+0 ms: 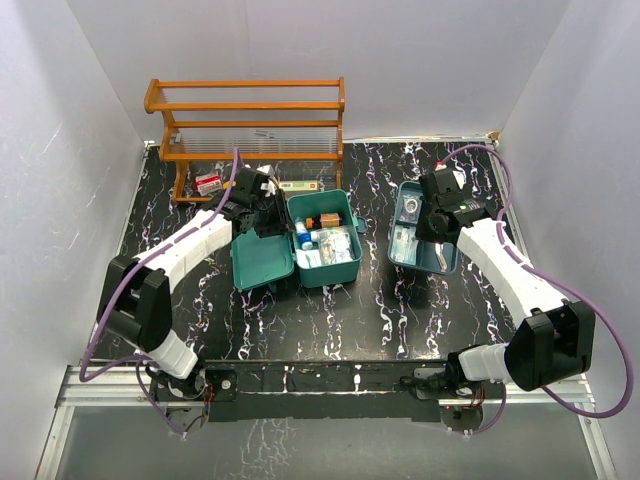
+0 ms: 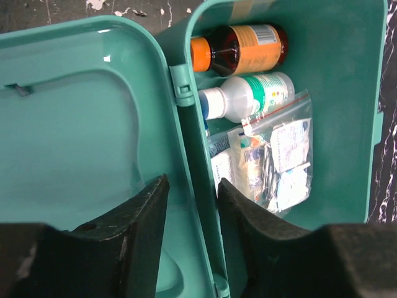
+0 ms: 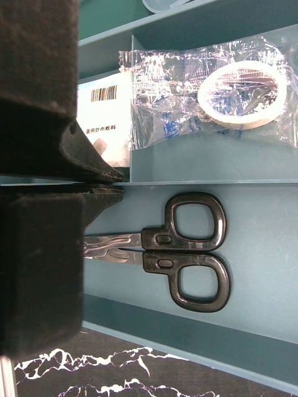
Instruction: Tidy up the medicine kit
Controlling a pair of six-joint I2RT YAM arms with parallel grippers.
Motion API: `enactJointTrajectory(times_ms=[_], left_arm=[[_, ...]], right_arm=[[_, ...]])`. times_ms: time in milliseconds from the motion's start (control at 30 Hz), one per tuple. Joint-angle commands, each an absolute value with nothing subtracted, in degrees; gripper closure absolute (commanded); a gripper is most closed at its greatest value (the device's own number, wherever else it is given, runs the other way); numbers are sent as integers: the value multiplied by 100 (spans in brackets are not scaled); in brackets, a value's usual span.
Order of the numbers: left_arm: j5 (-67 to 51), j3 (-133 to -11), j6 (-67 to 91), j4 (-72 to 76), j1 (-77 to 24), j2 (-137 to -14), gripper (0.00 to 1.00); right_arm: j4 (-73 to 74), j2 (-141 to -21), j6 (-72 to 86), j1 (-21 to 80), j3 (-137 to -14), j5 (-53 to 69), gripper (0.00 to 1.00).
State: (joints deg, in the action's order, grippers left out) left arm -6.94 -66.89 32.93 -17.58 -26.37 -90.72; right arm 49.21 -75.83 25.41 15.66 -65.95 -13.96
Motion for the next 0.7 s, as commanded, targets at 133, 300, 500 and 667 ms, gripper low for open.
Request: enactJointTrajectory(times_ms=[133,300,500,667], left_arm=[[-545,-6931,3319,-2082,-2762,-9345,75],[-762,-7043,3076,-2158,-2977,-9423,80],[-1126,-7042,2949,-2052,-3268,-9497,83],[-1173,-7105,3170,-2052,-3344,-9510,75]], right_arm=[[4605,-7462,2441,1641,-6896,-1371,100],[4661,-7490,2452,1722,-7017,-1321,100],[4772,-7474,2490,1990,-7235,-1347,100],[4916,-7627,2683,2406,-7520,-1512,100]])
